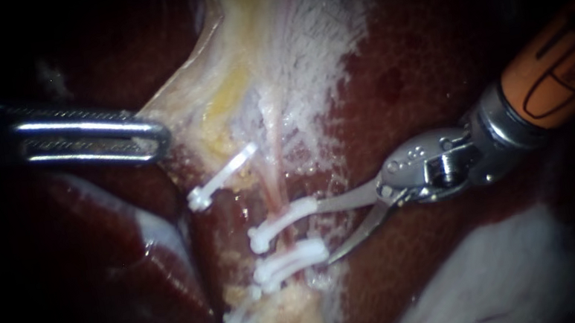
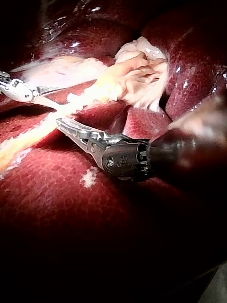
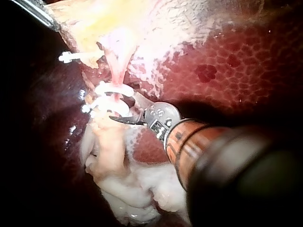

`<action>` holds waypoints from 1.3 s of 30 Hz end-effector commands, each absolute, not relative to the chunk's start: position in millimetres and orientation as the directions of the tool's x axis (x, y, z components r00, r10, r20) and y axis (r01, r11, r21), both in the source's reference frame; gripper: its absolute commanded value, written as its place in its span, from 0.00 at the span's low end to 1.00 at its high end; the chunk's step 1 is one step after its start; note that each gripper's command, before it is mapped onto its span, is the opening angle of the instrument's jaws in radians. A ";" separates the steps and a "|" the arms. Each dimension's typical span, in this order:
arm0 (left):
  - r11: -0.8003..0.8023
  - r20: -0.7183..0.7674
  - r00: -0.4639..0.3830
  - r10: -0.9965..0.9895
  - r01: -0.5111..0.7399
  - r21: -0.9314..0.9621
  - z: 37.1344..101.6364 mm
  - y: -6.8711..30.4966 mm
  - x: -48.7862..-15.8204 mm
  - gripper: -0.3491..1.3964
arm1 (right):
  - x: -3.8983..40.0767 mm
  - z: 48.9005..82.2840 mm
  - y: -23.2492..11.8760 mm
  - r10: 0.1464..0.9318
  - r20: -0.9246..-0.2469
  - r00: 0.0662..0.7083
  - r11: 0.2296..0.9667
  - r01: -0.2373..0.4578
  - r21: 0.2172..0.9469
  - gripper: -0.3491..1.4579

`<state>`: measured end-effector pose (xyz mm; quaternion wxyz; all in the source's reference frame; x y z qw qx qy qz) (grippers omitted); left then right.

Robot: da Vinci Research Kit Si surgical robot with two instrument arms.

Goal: Go to the cutting position right tube

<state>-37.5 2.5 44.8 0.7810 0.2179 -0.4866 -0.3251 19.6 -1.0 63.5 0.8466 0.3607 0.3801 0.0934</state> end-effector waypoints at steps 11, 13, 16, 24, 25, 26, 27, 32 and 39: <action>0.693 0.618 0.315 -0.720 0.297 0.657 44.9 2.5 -37.6 0.00 | 20.6 63.6 -1.0 0.473 -0.522 0.710 0.678 0.085 0.730 0.64; 0.693 0.618 0.315 -0.720 0.297 0.657 44.9 2.5 -37.7 0.00 | 20.7 63.6 -1.1 0.471 -0.517 0.715 0.672 0.090 0.735 0.63; 0.693 0.618 0.315 -0.720 0.297 0.657 44.9 2.5 -37.7 0.00 | 21.1 63.5 -1.3 0.473 -0.506 0.722 0.659 0.092 0.747 0.62; 0.693 0.618 0.315 -0.720 0.298 0.657 44.9 2.5 -37.8 0.00 | 21.9 63.2 -1.6 0.475 -0.488 0.733 0.629 0.105 0.770 0.58; 0.693 0.618 0.315 -0.720 0.298 0.657 44.9 2.5 -37.8 0.00 | 22.1 63.2 -1.6 0.478 -0.490 0.729 0.627 0.107 0.771 0.58; 0.693 0.618 0.315 -0.720 0.298 0.656 44.9 2.5 -37.8 0.00 | 22.2 63.2 -1.6 0.483 -0.486 0.728 0.624 0.103 0.775 0.57; 0.693 0.618 0.315 -0.720 0.298 0.656 44.9 2.5 -37.8 0.00 | 22.3 63.2 -1.6 0.487 -0.488 0.725 0.622 0.105 0.776 0.57; 0.693 0.618 0.315 -0.720 0.298 0.656 44.9 2.5 -37.8 0.00 | 22.6 63.3 -1.6 0.488 -0.488 0.724 0.623 0.103 0.776 0.56; 0.693 0.618 0.314 -0.720 0.298 0.656 45.0 2.5 -37.9 0.00 | 23.0 63.4 -1.6 0.492 -0.483 0.725 0.620 0.097 0.778 0.50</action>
